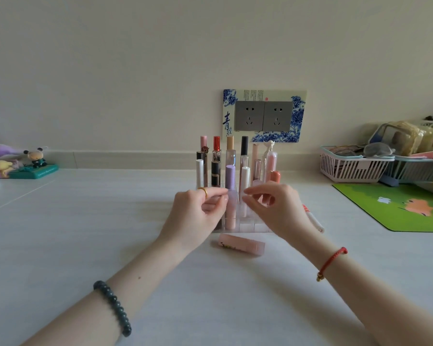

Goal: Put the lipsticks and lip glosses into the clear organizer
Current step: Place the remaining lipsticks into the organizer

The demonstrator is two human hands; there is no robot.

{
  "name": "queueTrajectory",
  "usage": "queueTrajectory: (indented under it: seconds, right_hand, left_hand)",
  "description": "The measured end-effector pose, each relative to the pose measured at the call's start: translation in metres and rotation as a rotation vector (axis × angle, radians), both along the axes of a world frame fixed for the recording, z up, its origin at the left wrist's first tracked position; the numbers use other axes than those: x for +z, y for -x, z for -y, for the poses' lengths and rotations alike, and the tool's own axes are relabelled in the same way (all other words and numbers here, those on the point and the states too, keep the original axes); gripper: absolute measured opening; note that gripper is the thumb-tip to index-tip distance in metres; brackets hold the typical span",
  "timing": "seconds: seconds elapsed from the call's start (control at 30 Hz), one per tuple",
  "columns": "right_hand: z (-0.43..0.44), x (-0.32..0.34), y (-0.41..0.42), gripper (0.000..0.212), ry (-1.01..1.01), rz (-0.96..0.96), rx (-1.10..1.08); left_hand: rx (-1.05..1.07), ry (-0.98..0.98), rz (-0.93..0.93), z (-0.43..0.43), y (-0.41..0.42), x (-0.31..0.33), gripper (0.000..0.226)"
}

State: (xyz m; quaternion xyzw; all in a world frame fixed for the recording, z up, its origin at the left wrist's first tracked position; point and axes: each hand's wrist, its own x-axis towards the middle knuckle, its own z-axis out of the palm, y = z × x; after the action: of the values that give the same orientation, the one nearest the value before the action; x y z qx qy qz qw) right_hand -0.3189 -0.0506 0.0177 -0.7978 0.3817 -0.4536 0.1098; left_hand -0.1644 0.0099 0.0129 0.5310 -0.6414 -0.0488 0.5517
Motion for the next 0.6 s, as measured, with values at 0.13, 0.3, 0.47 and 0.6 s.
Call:
queueTrajectory:
  seconds: [0.13,0.3,0.47,0.6]
  right_hand:
    - [-0.005,0.018,0.021,0.011,-0.001,-0.016,0.163]
    - [-0.018,0.014,0.029,0.026,-0.159,-0.594,0.207]
    - [-0.023,0.007,0.023,0.032,-0.138,-0.734,0.114]
    - [-0.028,0.008,0.023,0.023,-0.13,-0.743,0.08]
  left_hand:
    - [-0.143,0.067,0.113,-0.004,-0.014,0.008,0.018]
    - [-0.319,-0.162,0.475,-0.002,-0.02,-0.001,0.031]
    - [-0.333,-0.303,0.679,0.0,-0.015,-0.005,0.035]
    - [-0.311,-0.337,0.7,0.002,-0.014,-0.008,0.033]
